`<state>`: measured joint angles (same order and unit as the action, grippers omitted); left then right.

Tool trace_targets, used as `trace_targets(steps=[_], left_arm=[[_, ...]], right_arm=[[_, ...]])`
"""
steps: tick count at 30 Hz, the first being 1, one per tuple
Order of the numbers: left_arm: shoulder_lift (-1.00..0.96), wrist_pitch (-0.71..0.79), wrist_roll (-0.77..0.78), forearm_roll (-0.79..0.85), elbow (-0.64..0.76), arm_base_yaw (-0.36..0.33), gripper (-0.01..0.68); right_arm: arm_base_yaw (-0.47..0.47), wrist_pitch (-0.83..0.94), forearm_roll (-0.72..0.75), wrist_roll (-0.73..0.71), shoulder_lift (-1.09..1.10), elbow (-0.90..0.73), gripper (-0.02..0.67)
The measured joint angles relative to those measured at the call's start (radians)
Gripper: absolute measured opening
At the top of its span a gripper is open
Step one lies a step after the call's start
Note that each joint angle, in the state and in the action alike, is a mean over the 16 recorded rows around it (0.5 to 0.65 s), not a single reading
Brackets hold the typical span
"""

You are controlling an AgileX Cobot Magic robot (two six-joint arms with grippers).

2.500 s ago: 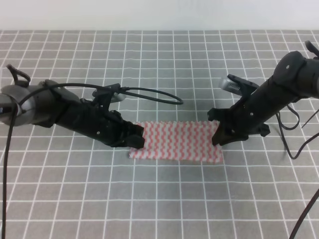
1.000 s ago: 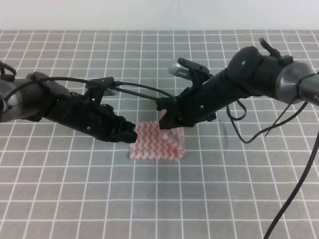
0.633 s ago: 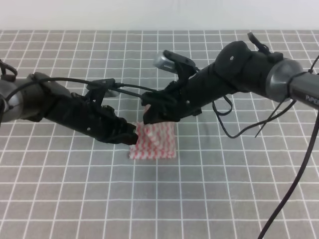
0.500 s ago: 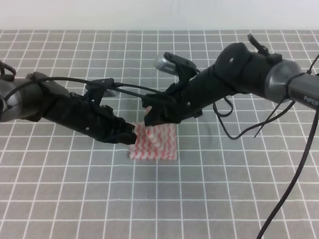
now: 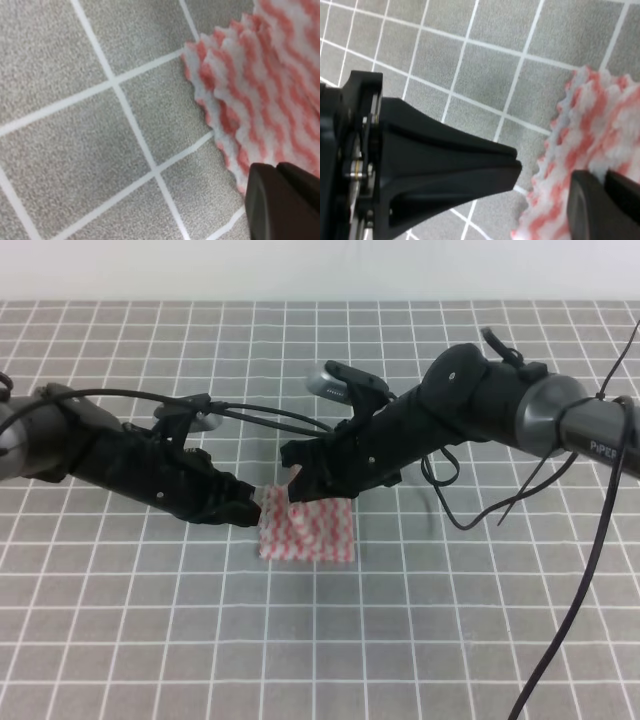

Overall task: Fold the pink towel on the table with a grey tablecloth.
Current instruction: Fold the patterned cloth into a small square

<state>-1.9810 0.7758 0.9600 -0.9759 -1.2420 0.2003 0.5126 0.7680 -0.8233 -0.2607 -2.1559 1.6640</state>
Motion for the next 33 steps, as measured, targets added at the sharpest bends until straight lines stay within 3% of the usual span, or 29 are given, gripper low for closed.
trace_targets(steps=[8, 19, 23, 27, 33], left_arm=[[-0.001, 0.001, -0.001, 0.002, -0.001, -0.002, -0.003], [0.001, 0.002, 0.000, -0.005, -0.004, -0.003, -0.003], [0.001, 0.022, 0.000, -0.013, -0.015, -0.003, -0.003], [0.001, 0.054, -0.014, -0.012, -0.032, 0.004, -0.003], [-0.003, 0.086, -0.074, 0.048, -0.057, 0.044, -0.003]], right_arm=[[0.000, -0.009, -0.009, -0.001, -0.002, 0.000, 0.026], [-0.002, -0.009, -0.059, -0.016, -0.010, 0.000, 0.277], [-0.009, 0.001, -0.061, -0.032, -0.012, 0.000, 0.321], [-0.019, 0.026, -0.027, -0.040, -0.009, 0.000, 0.274], [-0.034, 0.090, 0.060, -0.025, -0.003, 0.000, 0.136]])
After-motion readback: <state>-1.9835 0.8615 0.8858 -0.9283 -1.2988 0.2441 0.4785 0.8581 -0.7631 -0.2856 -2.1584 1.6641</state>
